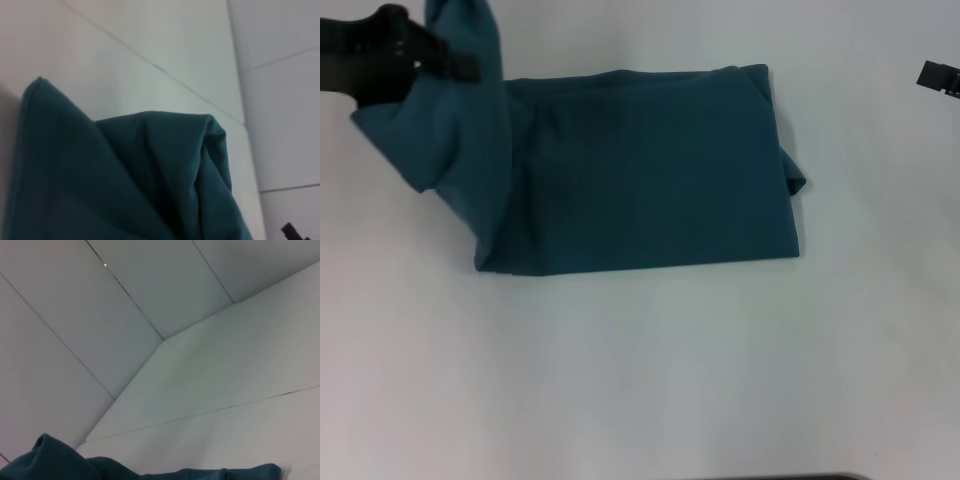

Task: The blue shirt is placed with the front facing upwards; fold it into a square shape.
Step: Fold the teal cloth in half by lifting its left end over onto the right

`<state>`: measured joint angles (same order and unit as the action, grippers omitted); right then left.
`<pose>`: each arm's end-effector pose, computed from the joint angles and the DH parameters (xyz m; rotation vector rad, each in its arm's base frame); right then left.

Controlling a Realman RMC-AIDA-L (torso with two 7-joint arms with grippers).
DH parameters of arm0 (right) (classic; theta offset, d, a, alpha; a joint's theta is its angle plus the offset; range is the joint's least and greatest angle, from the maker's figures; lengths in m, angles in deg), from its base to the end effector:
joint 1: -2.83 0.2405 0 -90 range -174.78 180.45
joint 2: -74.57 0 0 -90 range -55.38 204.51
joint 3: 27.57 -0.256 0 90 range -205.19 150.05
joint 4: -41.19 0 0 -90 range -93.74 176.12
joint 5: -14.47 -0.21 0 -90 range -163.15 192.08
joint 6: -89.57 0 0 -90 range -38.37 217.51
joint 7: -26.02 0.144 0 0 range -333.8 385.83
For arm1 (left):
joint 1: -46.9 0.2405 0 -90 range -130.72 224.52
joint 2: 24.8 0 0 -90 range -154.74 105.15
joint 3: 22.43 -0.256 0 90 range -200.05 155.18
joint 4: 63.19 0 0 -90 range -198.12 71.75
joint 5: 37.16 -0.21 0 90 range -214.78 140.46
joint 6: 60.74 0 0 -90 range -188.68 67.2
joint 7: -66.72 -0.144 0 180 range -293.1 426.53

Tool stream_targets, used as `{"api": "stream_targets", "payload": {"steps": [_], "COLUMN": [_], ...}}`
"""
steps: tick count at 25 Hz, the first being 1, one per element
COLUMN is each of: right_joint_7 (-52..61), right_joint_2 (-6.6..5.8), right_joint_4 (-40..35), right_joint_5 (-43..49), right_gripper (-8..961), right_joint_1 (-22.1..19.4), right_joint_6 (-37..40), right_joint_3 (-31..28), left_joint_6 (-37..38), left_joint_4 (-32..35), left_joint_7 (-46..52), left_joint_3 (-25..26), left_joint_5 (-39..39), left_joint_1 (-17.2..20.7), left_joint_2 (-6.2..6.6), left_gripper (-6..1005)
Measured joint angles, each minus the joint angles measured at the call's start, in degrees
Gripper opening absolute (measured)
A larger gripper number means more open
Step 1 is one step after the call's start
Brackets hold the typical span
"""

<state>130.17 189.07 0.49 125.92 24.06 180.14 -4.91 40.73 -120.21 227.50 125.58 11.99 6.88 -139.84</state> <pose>0.3365 0.3031 0.0882 -2.1489 1.2850 0.9357 -0.2166 0.3706 0.0846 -2.2003 -2.0560 -0.5425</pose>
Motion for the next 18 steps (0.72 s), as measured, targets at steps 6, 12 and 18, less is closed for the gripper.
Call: {"api": "stream_targets", "payload": {"steps": [6, 12, 18], "right_joint_7": [0.0, -0.1, -0.1], "right_joint_2": [0.0, -0.13, -0.16], "right_joint_4": [0.3, 0.7, 0.7], "right_joint_5": [0.0, 0.0, 0.0], "right_gripper": [606, 605, 605], "right_joint_1": [0.0, 0.1, 0.1], "right_joint_6": [0.2, 0.1, 0.0], "right_joint_3": [-0.2, -0.2, -0.1], "left_joint_6": [-1.2, -5.5, -10.9], "left_joint_4": [-0.2, 0.3, 5.1], "left_joint_7": [0.3, 0.0, -0.9], "left_joint_3": [0.0, -2.7, -7.4], "left_joint_5": [0.1, 0.2, 0.4], "left_joint_1": [-1.8, -3.4, -5.1], "left_joint_2": [-2.58, -5.47, -6.43], "left_gripper": [90, 100, 111]}}
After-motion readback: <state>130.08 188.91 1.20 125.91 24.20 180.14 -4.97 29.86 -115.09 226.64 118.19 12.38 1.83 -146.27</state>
